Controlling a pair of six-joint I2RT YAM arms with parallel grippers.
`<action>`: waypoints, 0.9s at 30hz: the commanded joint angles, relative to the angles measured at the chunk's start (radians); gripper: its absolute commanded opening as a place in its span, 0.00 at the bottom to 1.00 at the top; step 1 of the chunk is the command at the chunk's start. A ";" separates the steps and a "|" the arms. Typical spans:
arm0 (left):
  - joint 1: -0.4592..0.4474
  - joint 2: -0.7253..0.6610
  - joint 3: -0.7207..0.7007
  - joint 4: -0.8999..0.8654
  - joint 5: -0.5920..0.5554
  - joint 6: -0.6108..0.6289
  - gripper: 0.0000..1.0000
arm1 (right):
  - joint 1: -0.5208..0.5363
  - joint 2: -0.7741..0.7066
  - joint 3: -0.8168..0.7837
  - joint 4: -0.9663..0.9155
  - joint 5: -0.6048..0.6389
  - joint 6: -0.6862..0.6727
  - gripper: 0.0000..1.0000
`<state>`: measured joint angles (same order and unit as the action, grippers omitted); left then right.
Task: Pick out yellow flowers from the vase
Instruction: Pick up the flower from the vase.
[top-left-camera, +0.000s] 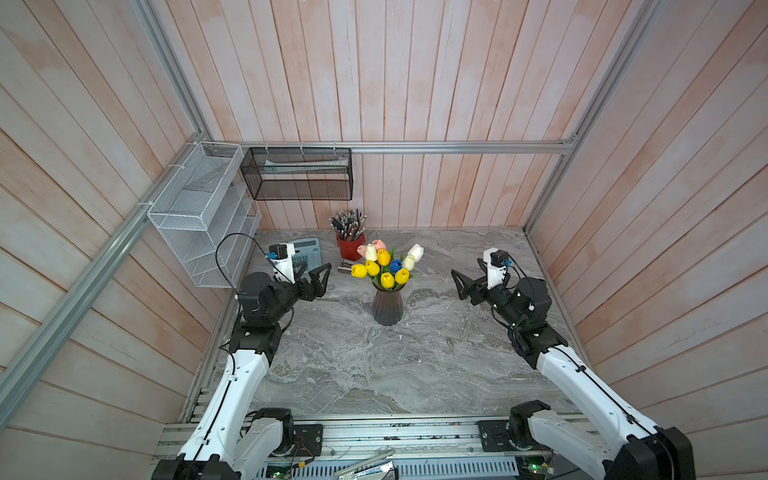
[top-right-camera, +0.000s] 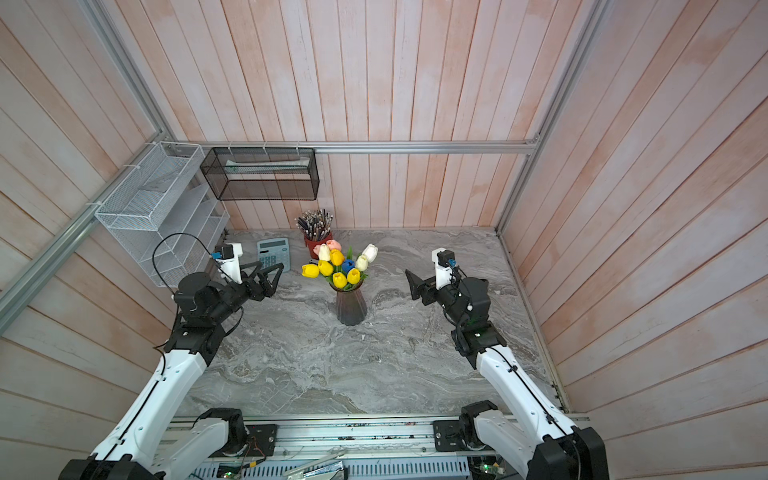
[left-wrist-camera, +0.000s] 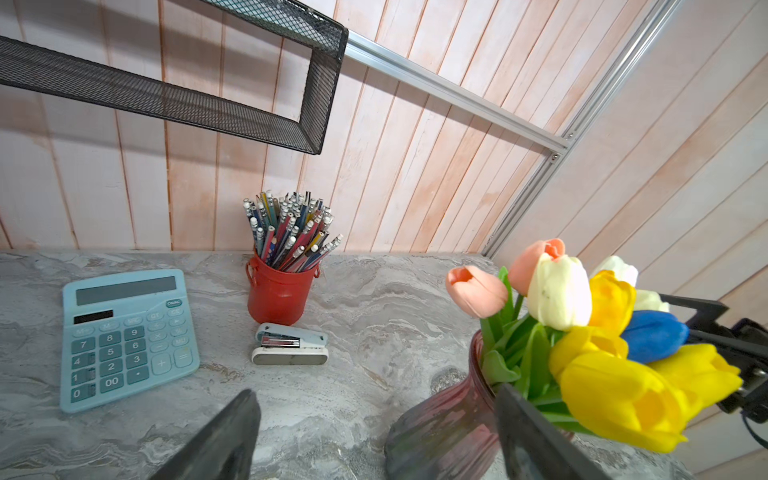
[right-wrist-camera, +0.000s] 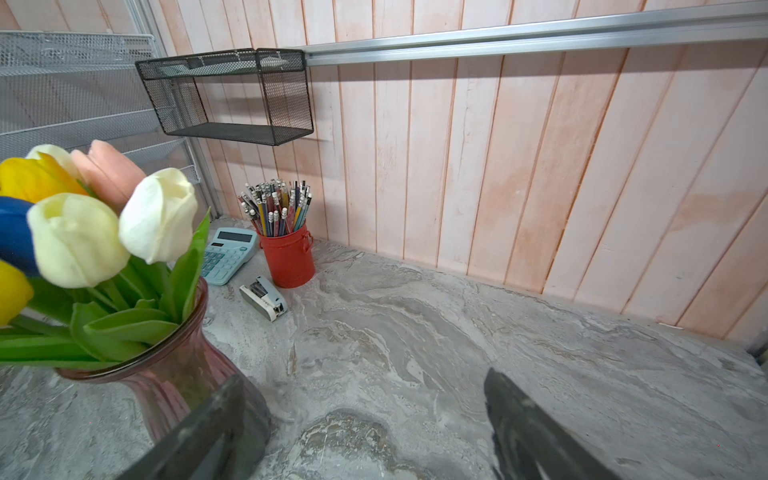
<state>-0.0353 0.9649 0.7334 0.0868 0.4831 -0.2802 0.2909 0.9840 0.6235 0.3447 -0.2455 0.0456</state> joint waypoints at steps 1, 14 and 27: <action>-0.007 -0.001 0.026 -0.098 0.041 0.022 0.87 | 0.012 -0.019 0.028 -0.055 -0.036 -0.016 0.90; -0.157 0.066 0.088 -0.218 0.005 0.089 0.73 | 0.104 -0.037 0.037 -0.055 -0.095 0.019 0.60; -0.228 0.137 0.049 -0.107 -0.026 0.009 0.58 | 0.302 0.060 0.102 -0.022 -0.082 0.022 0.42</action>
<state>-0.2584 1.0889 0.8001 -0.0704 0.4728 -0.2493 0.5652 1.0119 0.7006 0.3008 -0.3237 0.0605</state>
